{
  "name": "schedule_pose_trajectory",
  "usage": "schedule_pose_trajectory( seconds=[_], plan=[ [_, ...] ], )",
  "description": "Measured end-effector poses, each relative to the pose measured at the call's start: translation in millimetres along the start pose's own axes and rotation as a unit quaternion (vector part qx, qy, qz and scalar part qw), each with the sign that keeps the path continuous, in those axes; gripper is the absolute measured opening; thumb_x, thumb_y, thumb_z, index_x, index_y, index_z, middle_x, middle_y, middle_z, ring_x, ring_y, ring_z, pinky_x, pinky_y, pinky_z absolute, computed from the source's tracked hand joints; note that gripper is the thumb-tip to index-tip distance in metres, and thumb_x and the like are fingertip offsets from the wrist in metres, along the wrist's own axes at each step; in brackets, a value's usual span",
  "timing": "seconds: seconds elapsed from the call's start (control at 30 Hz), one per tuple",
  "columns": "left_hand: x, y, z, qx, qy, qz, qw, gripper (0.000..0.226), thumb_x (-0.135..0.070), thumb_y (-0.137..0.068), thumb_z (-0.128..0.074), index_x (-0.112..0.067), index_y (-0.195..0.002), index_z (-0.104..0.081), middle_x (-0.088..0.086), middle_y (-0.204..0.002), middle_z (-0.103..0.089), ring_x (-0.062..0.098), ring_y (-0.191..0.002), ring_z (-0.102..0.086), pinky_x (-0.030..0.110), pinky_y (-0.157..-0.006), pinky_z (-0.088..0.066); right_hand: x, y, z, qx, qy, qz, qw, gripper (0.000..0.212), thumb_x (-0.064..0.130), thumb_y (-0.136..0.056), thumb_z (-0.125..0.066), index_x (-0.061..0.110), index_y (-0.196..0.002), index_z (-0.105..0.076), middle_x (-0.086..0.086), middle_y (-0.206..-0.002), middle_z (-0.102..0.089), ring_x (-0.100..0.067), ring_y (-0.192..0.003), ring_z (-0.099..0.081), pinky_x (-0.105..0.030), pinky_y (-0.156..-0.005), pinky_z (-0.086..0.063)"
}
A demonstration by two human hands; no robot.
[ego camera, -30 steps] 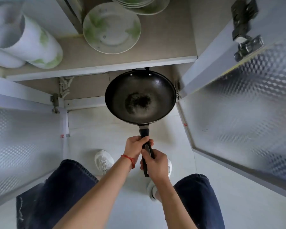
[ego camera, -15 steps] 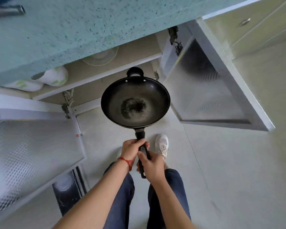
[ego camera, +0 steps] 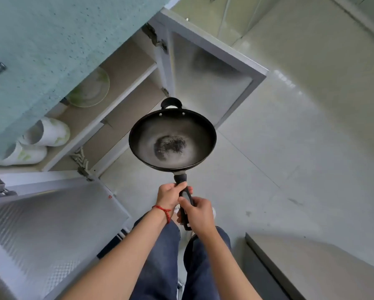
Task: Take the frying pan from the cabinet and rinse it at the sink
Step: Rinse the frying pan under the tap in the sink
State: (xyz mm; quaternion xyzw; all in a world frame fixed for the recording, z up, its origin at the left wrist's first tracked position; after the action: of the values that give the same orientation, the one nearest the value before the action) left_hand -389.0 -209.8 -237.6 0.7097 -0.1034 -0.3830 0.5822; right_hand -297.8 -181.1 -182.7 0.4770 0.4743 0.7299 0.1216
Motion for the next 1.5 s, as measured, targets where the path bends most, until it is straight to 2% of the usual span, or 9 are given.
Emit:
schedule_pose_trajectory(
  seconds=[0.17,0.27,0.37,0.7,0.8,0.93,1.13,1.37,1.5],
  plan=[
    [35,35,-35,0.026,-0.019,0.003,0.999,0.023,0.0,-0.087,-0.052,0.004,-0.064,-0.058,0.002,-0.044,-0.064,0.011,-0.042,-0.06,0.023,-0.047,-0.053,-34,34,39,-0.023,-0.052,-0.01,0.998,0.027,0.011,-0.081,-0.056,0.006,-0.054,-0.055,-0.01,-0.049,-0.057,-0.024,-0.044,-0.055,-0.032,-0.047,-0.047],
    [60,53,-58,0.047,-0.042,0.003,0.998,0.023,0.0,-0.086,-0.052,0.002,-0.065,-0.058,0.001,-0.046,-0.065,0.011,-0.043,-0.061,0.024,-0.049,-0.054,-54,55,66,-0.044,-0.067,-0.01,0.997,0.023,0.012,-0.081,-0.056,0.001,-0.06,-0.058,-0.01,-0.049,-0.058,-0.019,-0.04,-0.055,-0.026,-0.042,-0.046],
    [86,69,-83,0.066,-0.067,0.007,0.996,0.022,-0.001,-0.086,-0.053,0.002,-0.066,-0.059,0.002,-0.046,-0.066,0.011,-0.044,-0.063,0.024,-0.047,-0.055,-75,77,95,-0.072,-0.09,-0.014,0.993,0.025,0.011,-0.08,-0.056,0.002,-0.056,-0.058,-0.009,-0.047,-0.058,-0.018,-0.037,-0.054,-0.022,-0.039,-0.042],
    [117,111,-193,0.171,-0.174,-0.002,0.97,0.023,-0.001,-0.085,-0.055,0.003,-0.063,-0.06,0.003,-0.048,-0.067,0.013,-0.045,-0.064,0.024,-0.05,-0.055,-93,122,190,-0.185,-0.195,-0.013,0.963,0.029,0.011,-0.08,-0.057,0.009,-0.051,-0.055,-0.009,-0.046,-0.058,-0.024,-0.043,-0.055,-0.029,-0.045,-0.046],
    [101,112,-237,0.207,-0.208,-0.014,0.956,0.022,-0.003,-0.085,-0.055,0.003,-0.064,-0.061,0.003,-0.048,-0.068,0.012,-0.046,-0.064,0.023,-0.048,-0.054,-73,119,221,-0.211,-0.234,0.0,0.949,0.024,0.01,-0.081,-0.057,0.007,-0.057,-0.054,-0.012,-0.05,-0.057,-0.02,-0.039,-0.055,-0.028,-0.043,-0.045],
    [62,110,-301,0.241,-0.255,-0.052,0.935,0.023,-0.005,-0.084,-0.057,0.0,-0.062,-0.064,0.002,-0.05,-0.068,0.015,-0.049,-0.064,0.027,-0.056,-0.055,-32,103,267,-0.244,-0.267,0.021,0.932,0.016,0.01,-0.083,-0.057,0.003,-0.069,-0.057,-0.012,-0.053,-0.059,-0.017,-0.04,-0.058,-0.03,-0.046,-0.049],
    [-20,117,-398,0.289,-0.322,-0.141,0.891,0.027,-0.008,-0.085,-0.057,-0.003,-0.06,-0.065,-0.002,-0.046,-0.066,0.011,-0.045,-0.061,0.025,-0.055,-0.053,48,78,341,-0.232,-0.306,0.068,0.921,0.017,0.013,-0.087,-0.056,0.003,-0.074,-0.056,-0.013,-0.059,-0.062,-0.019,-0.046,-0.061,-0.026,-0.05,-0.052],
    [-92,130,-498,0.321,-0.329,-0.201,0.865,0.021,-0.007,-0.085,-0.057,0.002,-0.067,-0.064,-0.003,-0.048,-0.067,0.008,-0.046,-0.062,0.02,-0.05,-0.052,124,57,421,-0.238,-0.325,0.136,0.905,0.014,0.01,-0.088,-0.056,0.006,-0.076,-0.059,-0.009,-0.059,-0.065,-0.019,-0.049,-0.064,-0.025,-0.052,-0.054],
    [-116,131,-564,0.338,-0.318,-0.22,0.858,0.022,-0.005,-0.085,-0.057,-0.002,-0.063,-0.063,-0.003,-0.049,-0.068,0.008,-0.047,-0.063,0.022,-0.051,-0.053,153,38,479,-0.256,-0.314,0.164,0.899,0.013,0.01,-0.087,-0.057,0.005,-0.076,-0.06,-0.012,-0.062,-0.066,-0.022,-0.05,-0.065,-0.027,-0.052,-0.054]
  ],
)
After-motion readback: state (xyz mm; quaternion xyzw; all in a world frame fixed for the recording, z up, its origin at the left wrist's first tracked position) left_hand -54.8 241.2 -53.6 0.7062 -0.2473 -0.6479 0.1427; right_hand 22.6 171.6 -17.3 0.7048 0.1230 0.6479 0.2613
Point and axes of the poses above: each hand's wrist, its own y-axis away from the middle knuckle, its own z-axis out of the back of the hand, x = y × z, the point moved 5 cm from there along -y, towards the middle knuckle
